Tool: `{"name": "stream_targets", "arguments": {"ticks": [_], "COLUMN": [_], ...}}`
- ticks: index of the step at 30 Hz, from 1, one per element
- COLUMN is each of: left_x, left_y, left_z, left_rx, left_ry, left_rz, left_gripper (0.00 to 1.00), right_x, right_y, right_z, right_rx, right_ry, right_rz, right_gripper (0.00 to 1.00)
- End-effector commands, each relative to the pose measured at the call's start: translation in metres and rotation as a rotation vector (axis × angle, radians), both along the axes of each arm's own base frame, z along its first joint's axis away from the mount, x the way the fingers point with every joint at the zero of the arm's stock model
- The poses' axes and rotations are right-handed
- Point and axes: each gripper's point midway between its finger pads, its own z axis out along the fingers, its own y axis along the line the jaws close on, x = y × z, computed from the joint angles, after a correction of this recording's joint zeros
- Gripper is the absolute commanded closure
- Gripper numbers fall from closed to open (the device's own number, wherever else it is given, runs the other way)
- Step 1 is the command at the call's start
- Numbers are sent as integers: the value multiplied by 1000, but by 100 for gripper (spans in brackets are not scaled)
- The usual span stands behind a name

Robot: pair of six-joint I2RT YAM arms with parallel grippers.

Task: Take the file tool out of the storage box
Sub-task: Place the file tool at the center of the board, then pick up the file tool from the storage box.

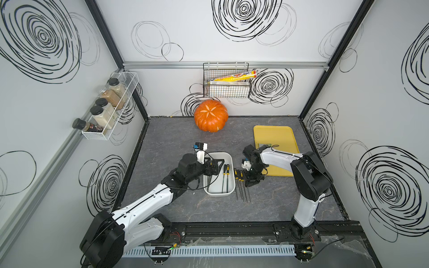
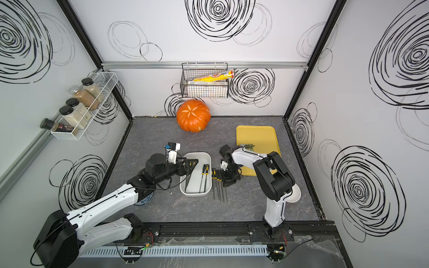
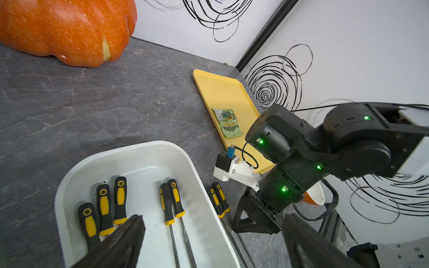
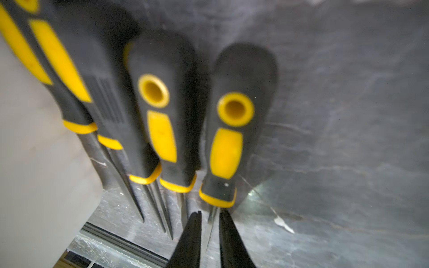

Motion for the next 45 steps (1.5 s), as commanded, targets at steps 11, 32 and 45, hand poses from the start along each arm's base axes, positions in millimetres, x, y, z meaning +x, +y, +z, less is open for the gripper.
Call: {"name": "stream_targets", "arguments": {"ticks": [11, 32, 45], "left_x": [-14, -29, -30], "left_y": [11, 55, 52], "left_z": [5, 2, 2], "left_rx": [-105, -132, -137], "left_ry": [51, -30, -23], "left_rz": [-28, 76, 59], "left_gripper": [1, 13, 8], "right_x": [63, 82, 90], "right_y": [52, 119, 121], "right_z": [146, 58, 26], "right_rx": [416, 126, -66], "right_ry": [-559, -509, -495], "right_rz": [-2, 103, 75], "right_gripper": [76, 79, 72]}}
